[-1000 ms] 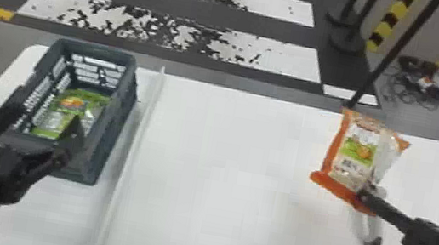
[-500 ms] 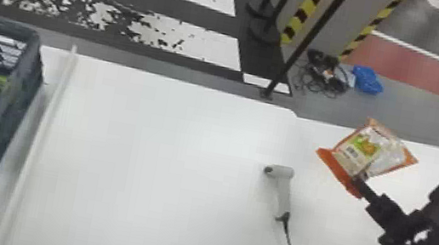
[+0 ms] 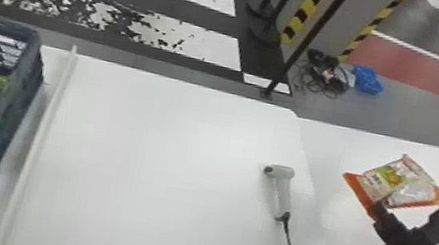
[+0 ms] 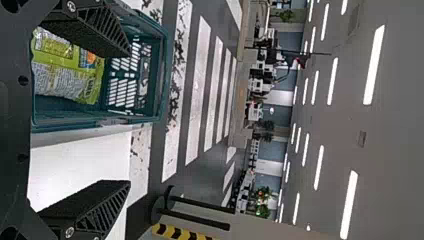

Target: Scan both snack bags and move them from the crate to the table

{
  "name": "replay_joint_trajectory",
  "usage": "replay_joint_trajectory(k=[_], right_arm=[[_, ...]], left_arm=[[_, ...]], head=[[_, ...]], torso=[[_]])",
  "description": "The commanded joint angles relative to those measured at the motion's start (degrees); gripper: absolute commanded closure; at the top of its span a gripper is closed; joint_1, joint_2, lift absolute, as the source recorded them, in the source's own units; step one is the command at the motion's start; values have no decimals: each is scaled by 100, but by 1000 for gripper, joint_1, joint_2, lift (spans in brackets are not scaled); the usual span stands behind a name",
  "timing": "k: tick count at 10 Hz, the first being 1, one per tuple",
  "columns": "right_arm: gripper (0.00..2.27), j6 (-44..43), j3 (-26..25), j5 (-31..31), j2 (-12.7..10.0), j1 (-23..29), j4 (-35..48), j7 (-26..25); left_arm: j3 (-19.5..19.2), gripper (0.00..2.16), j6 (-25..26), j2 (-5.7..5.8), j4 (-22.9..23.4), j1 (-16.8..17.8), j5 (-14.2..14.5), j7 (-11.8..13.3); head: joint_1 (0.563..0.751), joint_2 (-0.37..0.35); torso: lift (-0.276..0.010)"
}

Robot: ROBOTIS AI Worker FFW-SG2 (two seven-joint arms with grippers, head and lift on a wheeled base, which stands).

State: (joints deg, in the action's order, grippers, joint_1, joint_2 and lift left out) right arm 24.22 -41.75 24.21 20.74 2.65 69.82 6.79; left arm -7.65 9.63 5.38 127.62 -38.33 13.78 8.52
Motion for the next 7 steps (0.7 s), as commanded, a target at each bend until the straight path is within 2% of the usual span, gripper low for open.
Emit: replay_joint_trajectory(k=[1, 2, 4, 5, 6, 7], right_arm=[[819, -721, 176, -4, 9, -45, -434, -134], [-2, -932, 299, -40, 9, -89, -645, -336], [29, -1178, 317, 75, 1, -107, -759, -582], [53, -1723, 291, 242, -43, -2, -671, -582], [53, -2584, 308, 268, -246, 341, -153, -591], [56, -3006, 379, 250, -483, 746, 594, -564]], left_arm=[[1, 93, 0, 7, 0, 1, 1, 0], [1, 93, 0, 7, 0, -8, 10, 9], [1, 93, -17, 7, 0, -16, 19, 27], [1, 93, -17, -2, 0, -16, 19, 35], [-8, 93, -17, -2, 8, -16, 19, 35], [-8, 97, -17, -2, 17, -16, 19, 27]], head=[[695, -350], [695, -350], [695, -350], [695, -350], [695, -350], [695, -350]], torso=[[-37], [-37], [-37], [-37], [-37], [-37]])
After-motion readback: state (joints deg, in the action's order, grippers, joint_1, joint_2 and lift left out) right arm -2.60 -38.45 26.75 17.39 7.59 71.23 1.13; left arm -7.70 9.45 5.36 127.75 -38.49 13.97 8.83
